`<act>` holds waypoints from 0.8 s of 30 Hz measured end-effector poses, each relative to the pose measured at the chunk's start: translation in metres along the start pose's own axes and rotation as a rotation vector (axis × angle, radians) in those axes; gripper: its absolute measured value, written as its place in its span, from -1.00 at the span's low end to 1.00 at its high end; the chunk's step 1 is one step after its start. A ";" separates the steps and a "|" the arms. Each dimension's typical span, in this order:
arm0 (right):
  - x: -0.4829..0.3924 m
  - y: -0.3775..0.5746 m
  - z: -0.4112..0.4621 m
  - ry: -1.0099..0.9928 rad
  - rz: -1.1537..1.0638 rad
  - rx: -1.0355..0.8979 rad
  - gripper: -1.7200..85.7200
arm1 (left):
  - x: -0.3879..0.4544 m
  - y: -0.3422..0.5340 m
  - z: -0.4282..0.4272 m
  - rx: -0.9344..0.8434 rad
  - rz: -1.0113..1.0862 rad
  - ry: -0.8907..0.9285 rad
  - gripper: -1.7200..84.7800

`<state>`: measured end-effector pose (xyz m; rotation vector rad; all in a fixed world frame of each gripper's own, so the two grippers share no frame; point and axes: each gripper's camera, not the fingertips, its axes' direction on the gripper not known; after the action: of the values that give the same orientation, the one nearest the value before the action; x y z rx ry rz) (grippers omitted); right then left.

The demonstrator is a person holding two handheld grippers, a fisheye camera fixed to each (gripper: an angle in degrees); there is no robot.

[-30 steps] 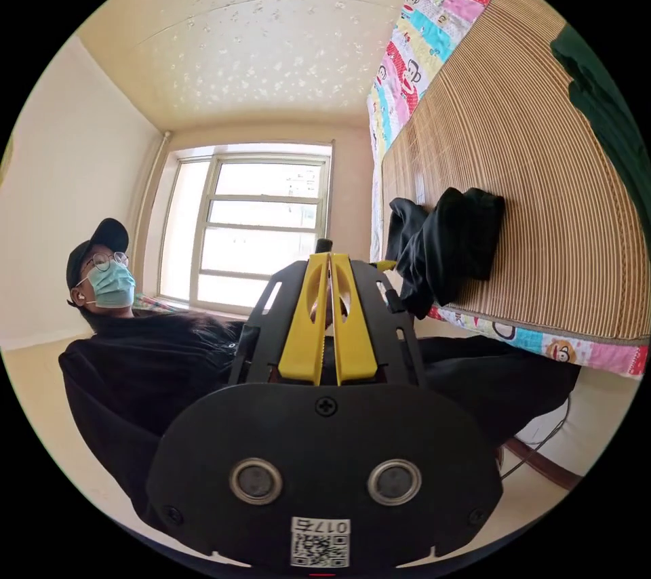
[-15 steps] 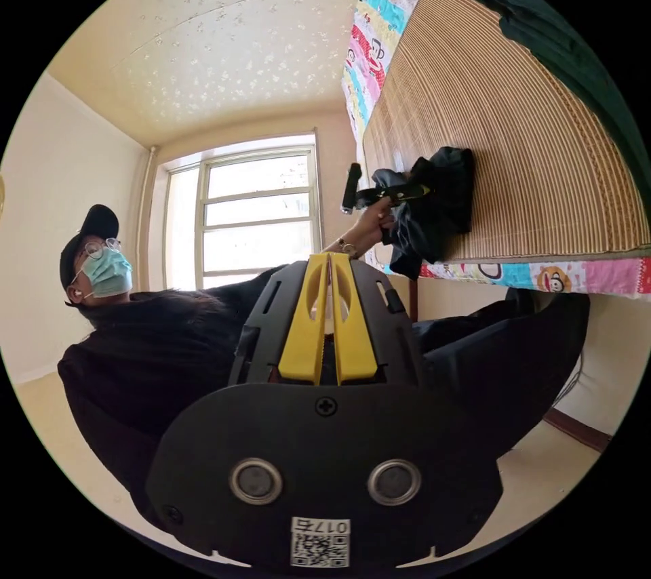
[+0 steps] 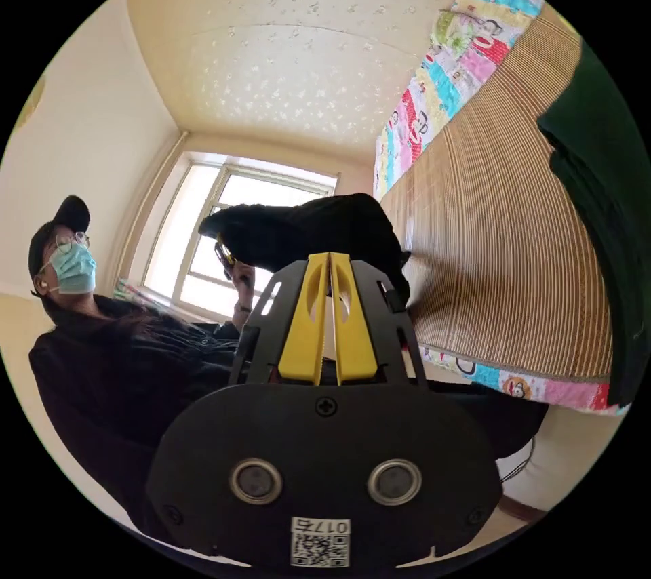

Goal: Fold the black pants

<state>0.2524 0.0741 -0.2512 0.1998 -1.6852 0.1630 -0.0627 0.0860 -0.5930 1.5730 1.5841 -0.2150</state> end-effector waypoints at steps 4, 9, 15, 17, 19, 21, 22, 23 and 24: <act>-0.070 -0.003 0.072 0.185 -0.258 -0.138 -0.73 | 0.052 -0.051 -0.024 0.135 0.133 0.143 -0.85; -0.202 -0.017 0.152 0.343 -0.631 -0.126 -0.50 | 0.122 -0.097 -0.047 0.158 0.288 0.340 -0.85; -0.382 0.005 0.186 0.421 -1.204 0.160 -0.79 | 0.163 -0.123 -0.116 0.233 0.319 0.311 -0.86; -0.422 -0.006 0.161 0.297 -1.203 0.250 -0.85 | 0.172 -0.129 -0.147 0.269 0.323 0.248 -0.86; -0.448 -0.010 0.144 0.198 -1.224 0.290 -0.86 | 0.185 -0.136 -0.174 0.281 0.350 0.171 -0.87; -0.473 -0.007 0.138 0.176 -1.263 0.363 -0.87 | 0.205 -0.146 -0.197 0.278 0.386 0.023 -0.88; -0.490 -0.005 0.141 0.205 -1.286 0.412 -0.87 | 0.208 -0.149 -0.199 0.281 0.389 -0.023 -0.88; -0.506 -0.009 0.149 0.277 -1.295 0.454 -0.87 | 0.212 -0.153 -0.202 0.303 0.373 -0.122 -0.90; -0.512 -0.014 0.155 0.325 -1.292 0.469 -0.87 | 0.210 -0.161 -0.199 0.319 0.357 -0.226 -0.91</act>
<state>0.1661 0.0450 -0.7787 1.4626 -0.9137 -0.3709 -0.2550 0.3402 -0.6819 1.9702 1.1109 -0.4482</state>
